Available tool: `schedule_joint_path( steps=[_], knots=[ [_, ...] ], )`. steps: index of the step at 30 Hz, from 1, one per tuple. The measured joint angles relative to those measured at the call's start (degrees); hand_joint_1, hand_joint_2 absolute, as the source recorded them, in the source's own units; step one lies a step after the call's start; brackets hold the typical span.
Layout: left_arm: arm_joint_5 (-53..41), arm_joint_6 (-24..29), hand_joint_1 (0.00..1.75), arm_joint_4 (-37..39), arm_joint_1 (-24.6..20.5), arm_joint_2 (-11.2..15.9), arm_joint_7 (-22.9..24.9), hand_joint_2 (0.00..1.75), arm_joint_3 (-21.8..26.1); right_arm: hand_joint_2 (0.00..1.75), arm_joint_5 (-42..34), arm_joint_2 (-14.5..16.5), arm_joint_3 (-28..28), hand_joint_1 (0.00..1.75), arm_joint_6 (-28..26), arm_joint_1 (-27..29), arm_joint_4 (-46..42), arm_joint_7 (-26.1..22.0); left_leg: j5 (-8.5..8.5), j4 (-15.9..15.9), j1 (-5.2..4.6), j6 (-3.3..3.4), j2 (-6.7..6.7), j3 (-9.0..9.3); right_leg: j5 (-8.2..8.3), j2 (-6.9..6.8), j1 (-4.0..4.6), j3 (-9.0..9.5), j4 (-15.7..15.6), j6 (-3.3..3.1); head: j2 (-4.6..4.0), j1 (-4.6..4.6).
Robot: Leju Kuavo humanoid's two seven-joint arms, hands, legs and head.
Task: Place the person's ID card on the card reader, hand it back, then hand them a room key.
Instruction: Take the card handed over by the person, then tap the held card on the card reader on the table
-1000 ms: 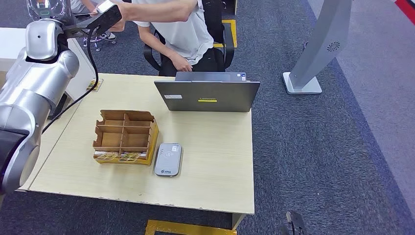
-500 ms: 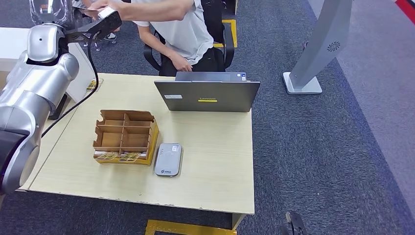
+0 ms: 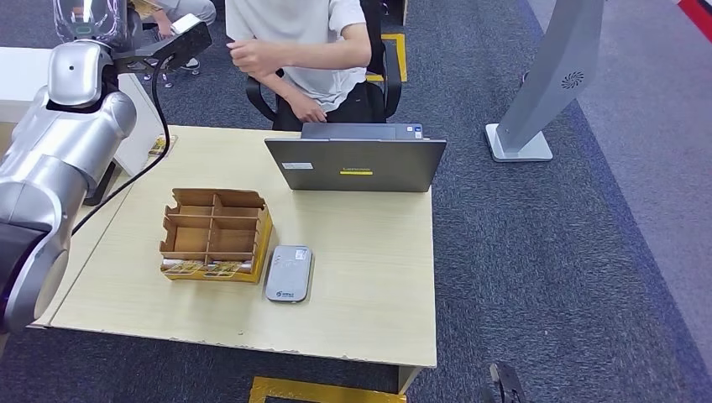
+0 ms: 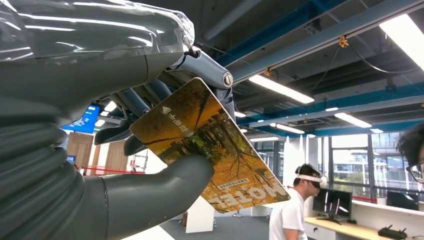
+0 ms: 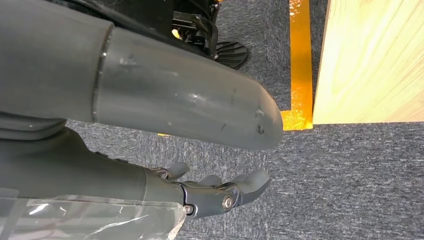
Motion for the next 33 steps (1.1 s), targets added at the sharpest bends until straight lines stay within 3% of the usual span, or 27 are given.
schedule_joint_path(
  steps=[24,26,29,33],
  knots=[
    [-0.2,-1.19,1.75,0.45,0.02,-0.39,-0.36,1.75,0.0,0.0,0.1,0.0,0.0,0.0,0.11,0.01,0.2,0.04,0.0,0.0,0.0,0.0,0.0,0.0,0.0,0.0,0.0,0.0,0.0,0.0,0.0,0.0],
    [1.12,-0.1,1.75,0.42,0.3,-0.9,-2.7,1.75,0.02,0.0,0.02,0.0,0.0,0.0,0.09,0.07,0.22,0.11,0.0,0.01,0.0,0.0,-0.02,0.01,0.0,-0.02,0.0,-0.01,-0.01,0.0,0.0,-0.01],
    [5.55,4.19,1.75,-0.92,2.63,-2.71,-10.5,1.75,0.51,0.0,-0.49,0.0,-0.05,0.0,-0.01,0.59,0.23,-0.03,0.01,0.01,-0.02,0.01,-0.21,0.02,-0.03,-0.23,-0.01,0.05,-0.04,0.04,0.0,-0.01],
    [10.2,7.9,1.75,-10.48,12.82,-5.29,-18.63,1.75,0.92,0.0,-1.92,0.0,-0.64,0.0,-0.05,2.11,0.23,-1.61,-0.02,-0.01,-0.13,0.06,-0.3,0.07,-0.06,-0.31,-0.14,0.18,-0.07,0.08,0.0,0.04]
  ],
)
